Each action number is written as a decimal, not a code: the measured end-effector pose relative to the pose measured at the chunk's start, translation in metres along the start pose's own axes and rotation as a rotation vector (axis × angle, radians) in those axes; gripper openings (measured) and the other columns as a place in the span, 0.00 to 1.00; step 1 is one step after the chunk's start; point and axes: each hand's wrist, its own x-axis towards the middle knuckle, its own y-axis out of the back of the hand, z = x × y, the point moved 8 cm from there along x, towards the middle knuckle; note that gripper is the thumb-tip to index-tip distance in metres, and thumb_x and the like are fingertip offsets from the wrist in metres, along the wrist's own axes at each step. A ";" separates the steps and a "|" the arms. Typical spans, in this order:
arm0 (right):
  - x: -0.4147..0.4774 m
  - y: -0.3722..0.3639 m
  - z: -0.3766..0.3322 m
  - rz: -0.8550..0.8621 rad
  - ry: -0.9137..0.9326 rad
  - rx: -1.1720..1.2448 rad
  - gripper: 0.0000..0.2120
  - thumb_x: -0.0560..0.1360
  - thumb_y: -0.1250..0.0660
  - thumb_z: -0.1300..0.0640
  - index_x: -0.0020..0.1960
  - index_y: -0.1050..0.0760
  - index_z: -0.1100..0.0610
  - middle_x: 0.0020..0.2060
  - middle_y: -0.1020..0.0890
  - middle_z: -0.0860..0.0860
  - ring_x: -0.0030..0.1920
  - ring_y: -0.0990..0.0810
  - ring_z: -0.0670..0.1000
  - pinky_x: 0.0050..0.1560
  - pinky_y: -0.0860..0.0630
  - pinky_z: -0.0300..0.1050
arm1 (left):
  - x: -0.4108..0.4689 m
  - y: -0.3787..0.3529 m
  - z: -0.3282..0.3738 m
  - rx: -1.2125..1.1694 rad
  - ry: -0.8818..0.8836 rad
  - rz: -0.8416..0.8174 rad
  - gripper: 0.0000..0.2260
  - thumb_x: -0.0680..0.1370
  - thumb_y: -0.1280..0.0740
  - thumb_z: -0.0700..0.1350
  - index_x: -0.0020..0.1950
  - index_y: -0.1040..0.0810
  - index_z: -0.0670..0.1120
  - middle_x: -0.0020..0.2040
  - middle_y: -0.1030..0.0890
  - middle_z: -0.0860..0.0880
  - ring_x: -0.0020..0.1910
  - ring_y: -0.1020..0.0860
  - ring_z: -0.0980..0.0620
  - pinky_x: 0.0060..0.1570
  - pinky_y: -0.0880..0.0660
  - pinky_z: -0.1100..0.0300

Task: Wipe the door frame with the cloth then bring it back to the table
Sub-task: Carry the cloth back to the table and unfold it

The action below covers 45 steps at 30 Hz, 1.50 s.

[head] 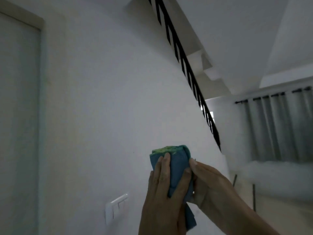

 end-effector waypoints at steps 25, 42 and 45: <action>-0.430 0.271 -0.208 0.975 0.239 -0.508 0.14 0.68 0.29 0.59 0.48 0.24 0.67 0.46 0.16 0.67 0.43 0.16 0.62 0.44 0.16 0.57 | -0.065 -0.146 0.476 -1.595 0.687 -0.605 0.03 0.77 0.33 0.37 0.44 0.20 0.41 0.41 0.15 0.45 0.44 0.16 0.47 0.45 0.19 0.53; -0.699 0.193 -0.287 1.776 0.431 -0.868 0.08 0.78 0.33 0.55 0.55 0.20 0.55 0.49 0.13 0.53 0.55 0.17 0.58 0.57 0.20 0.59 | -0.102 -0.131 0.657 -1.888 0.439 -1.040 0.06 0.80 0.36 0.45 0.43 0.24 0.49 0.37 0.23 0.38 0.36 0.29 0.45 0.37 0.33 0.49; -0.748 0.182 -0.294 1.871 0.452 -0.871 0.07 0.78 0.32 0.55 0.54 0.19 0.55 0.50 0.13 0.54 0.55 0.17 0.60 0.58 0.21 0.62 | -0.114 -0.118 0.701 -1.898 0.338 -1.111 0.06 0.80 0.35 0.44 0.42 0.23 0.48 0.39 0.23 0.30 0.35 0.29 0.45 0.36 0.33 0.49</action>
